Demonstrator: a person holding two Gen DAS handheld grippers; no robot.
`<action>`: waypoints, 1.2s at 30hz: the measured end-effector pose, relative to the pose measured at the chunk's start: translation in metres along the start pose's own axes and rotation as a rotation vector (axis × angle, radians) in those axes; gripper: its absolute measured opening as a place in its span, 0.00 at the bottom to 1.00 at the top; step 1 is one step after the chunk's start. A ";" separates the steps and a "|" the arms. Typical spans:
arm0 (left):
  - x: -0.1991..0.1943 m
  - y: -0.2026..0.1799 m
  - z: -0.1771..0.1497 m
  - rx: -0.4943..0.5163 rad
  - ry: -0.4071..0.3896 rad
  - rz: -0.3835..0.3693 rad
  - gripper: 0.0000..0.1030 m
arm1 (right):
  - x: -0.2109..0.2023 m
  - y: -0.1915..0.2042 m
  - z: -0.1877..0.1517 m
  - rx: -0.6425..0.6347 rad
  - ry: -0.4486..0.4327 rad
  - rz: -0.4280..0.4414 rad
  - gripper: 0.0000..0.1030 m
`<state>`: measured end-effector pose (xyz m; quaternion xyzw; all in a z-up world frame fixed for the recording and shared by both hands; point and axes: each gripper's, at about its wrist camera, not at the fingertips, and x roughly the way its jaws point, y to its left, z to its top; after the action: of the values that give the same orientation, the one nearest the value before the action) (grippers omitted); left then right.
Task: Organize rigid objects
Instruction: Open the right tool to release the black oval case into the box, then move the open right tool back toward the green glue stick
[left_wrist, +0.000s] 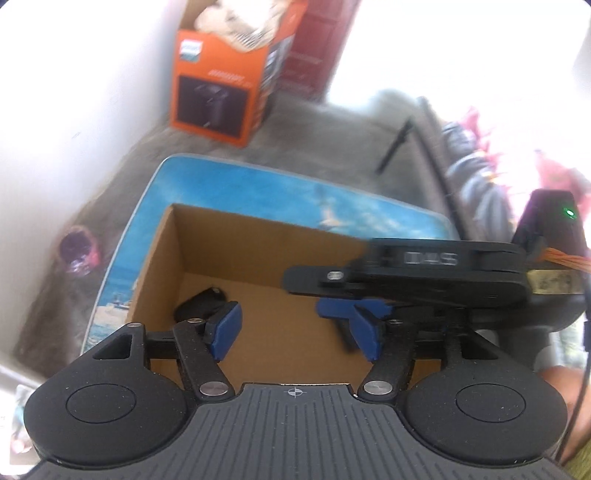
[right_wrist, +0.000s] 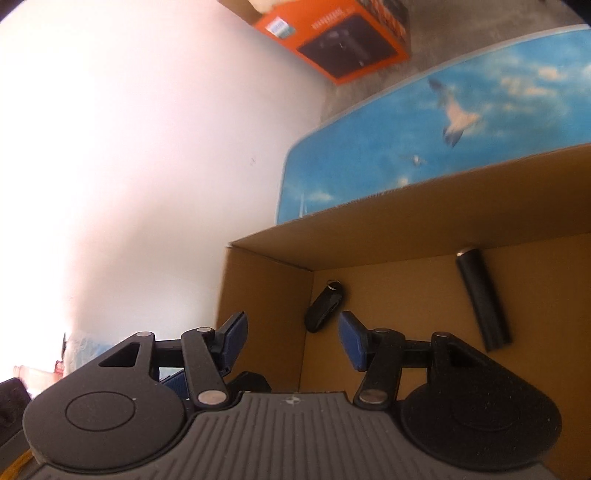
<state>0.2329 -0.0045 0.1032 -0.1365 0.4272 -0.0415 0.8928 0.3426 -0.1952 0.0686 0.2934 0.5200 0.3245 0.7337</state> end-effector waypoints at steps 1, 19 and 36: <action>-0.010 0.000 -0.004 0.007 -0.019 -0.021 0.63 | -0.017 0.004 -0.007 -0.017 -0.022 0.008 0.56; -0.130 0.017 -0.141 0.111 -0.234 -0.247 0.74 | -0.187 -0.002 -0.218 -0.110 -0.398 0.034 0.56; -0.066 0.012 -0.237 0.297 -0.125 -0.098 0.46 | -0.111 -0.039 -0.295 0.074 -0.310 0.043 0.44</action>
<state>0.0069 -0.0299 0.0075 -0.0260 0.3528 -0.1393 0.9249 0.0402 -0.2780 0.0172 0.3780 0.4056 0.2713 0.7868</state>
